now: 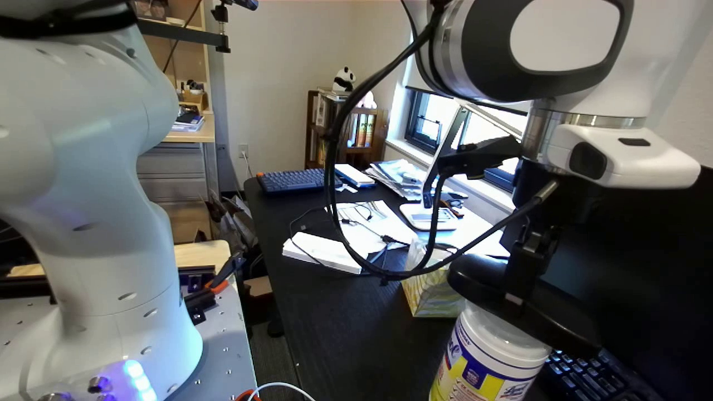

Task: Place the eyeglass case and the brown packet on the left side of the desk then place the tissue box on the right side

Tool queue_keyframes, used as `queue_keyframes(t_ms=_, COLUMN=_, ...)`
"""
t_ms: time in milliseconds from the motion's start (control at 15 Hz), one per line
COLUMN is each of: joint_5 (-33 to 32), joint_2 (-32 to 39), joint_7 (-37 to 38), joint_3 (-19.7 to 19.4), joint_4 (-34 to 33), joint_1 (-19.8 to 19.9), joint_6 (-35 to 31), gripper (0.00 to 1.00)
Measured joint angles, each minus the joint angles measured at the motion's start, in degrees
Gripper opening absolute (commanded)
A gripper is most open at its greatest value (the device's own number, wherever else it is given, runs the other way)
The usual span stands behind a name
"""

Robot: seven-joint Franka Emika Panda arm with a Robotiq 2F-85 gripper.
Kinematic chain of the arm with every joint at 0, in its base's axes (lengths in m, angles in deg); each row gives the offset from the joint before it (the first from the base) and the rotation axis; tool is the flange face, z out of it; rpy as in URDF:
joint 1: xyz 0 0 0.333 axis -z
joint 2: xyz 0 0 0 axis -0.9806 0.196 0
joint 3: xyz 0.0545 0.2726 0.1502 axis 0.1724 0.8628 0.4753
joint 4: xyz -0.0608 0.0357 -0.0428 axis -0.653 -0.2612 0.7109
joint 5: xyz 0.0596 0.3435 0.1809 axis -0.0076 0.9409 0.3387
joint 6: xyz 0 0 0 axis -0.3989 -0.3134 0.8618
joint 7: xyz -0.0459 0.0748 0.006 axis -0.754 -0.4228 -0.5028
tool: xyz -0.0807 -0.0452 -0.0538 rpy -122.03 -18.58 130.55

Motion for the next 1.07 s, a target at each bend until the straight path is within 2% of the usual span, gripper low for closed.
queue_keyframes(t_ms=533, joint_5=0.55, joint_2=-1.50, joint_7=-0.18, joint_3=0.00, joint_4=0.44, joint_1=-0.04, joint_6=0.00, gripper=0.49)
queue_keyframes(t_ms=800, joint_5=2.43, joint_2=-6.67, joint_7=-0.59, joint_3=0.23, joint_4=0.94, joint_1=-0.85, joint_6=0.24, gripper=0.49)
queue_keyframes(t_ms=1067, joint_5=2.64, joint_2=-12.50, joint_7=-2.03, joint_3=2.23, joint_4=2.28, joint_1=-2.48, joint_6=2.09, gripper=0.49)
